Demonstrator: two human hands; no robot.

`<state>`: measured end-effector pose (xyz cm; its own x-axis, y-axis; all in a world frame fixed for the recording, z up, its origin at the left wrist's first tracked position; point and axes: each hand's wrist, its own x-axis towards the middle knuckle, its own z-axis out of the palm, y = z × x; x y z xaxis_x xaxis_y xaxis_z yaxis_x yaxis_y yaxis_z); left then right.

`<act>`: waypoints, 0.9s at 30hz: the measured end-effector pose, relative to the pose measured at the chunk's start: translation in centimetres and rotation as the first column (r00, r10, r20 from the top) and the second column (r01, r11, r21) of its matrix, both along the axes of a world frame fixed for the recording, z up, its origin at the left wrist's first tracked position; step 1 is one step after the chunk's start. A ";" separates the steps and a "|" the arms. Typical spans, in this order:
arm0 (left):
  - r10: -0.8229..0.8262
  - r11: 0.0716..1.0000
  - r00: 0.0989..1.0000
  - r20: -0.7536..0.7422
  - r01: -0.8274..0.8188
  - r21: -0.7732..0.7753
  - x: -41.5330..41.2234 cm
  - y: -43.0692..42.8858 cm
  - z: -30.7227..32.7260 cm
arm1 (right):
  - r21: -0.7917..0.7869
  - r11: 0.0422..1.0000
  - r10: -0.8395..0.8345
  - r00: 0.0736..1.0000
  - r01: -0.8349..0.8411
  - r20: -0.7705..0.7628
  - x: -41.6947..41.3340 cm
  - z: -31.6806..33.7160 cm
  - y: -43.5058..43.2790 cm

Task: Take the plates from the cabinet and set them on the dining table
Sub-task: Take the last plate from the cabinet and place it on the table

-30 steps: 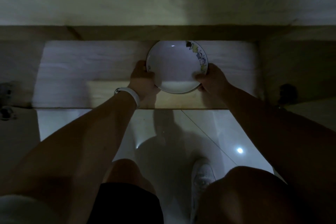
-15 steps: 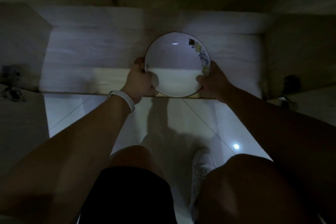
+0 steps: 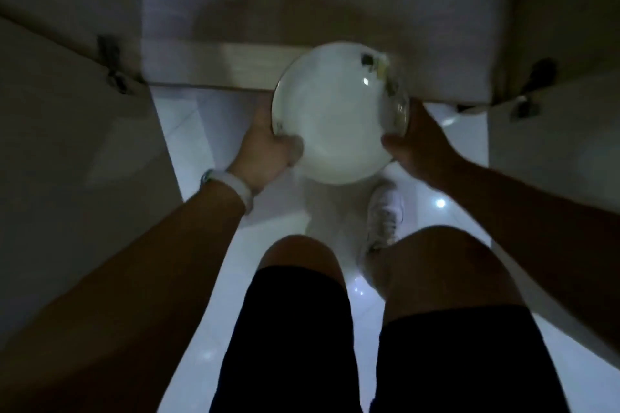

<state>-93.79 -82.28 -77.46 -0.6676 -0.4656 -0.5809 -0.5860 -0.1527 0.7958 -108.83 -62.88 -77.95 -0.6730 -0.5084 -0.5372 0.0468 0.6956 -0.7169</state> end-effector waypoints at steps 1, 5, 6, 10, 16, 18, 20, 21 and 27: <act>0.004 1.000 1.000 0.006 -0.004 -0.004 0.7 0.5 0.8 | 0.012 1.000 -0.007 1.000 0.007 -0.001 0.9 1.0 0.6; 0.051 0.998 0.999 0.006 -0.051 0.030 3.3 2.6 4.5 | 0.032 0.998 -0.052 0.998 0.052 0.017 4.0 5.3 2.8; 0.054 0.998 0.998 0.011 -0.055 0.040 3.6 3.0 6.0 | 0.043 0.998 -0.051 0.999 0.051 0.007 4.6 6.9 3.2; 0.033 0.999 0.999 0.019 -0.034 0.040 5.3 4.3 12.0 | 0.073 0.993 -0.097 0.995 0.096 0.003 6.5 13.2 4.9; 0.035 0.994 0.999 0.011 -0.036 0.107 8.1 5.0 21.5 | 0.084 0.987 -0.134 0.991 0.134 -0.005 9.7 23.6 5.8; 0.031 0.991 0.999 0.015 -0.032 0.134 9.0 5.2 24.6 | 0.091 0.985 -0.149 0.989 0.149 -0.009 10.9 26.6 6.1; 0.016 0.991 1.000 0.017 -0.018 0.136 10.1 5.2 27.6 | 0.084 0.980 -0.180 0.984 0.180 -0.008 12.2 29.5 6.3; 0.007 0.992 1.000 0.013 -0.009 0.129 10.6 5.2 29.2 | 0.076 0.977 -0.197 0.980 0.197 -0.004 12.8 31.0 6.3; -0.046 0.994 0.999 -0.025 0.049 0.102 12.7 5.6 37.5 | 0.019 0.953 -0.302 0.953 0.302 0.026 16.4 38.8 7.4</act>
<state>-81.11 -76.65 -39.96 -0.7013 -0.3719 -0.6081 -0.5763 -0.2064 0.7908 -92.47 -55.51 -39.20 -0.7782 -0.2757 -0.5643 0.2764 0.6565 -0.7019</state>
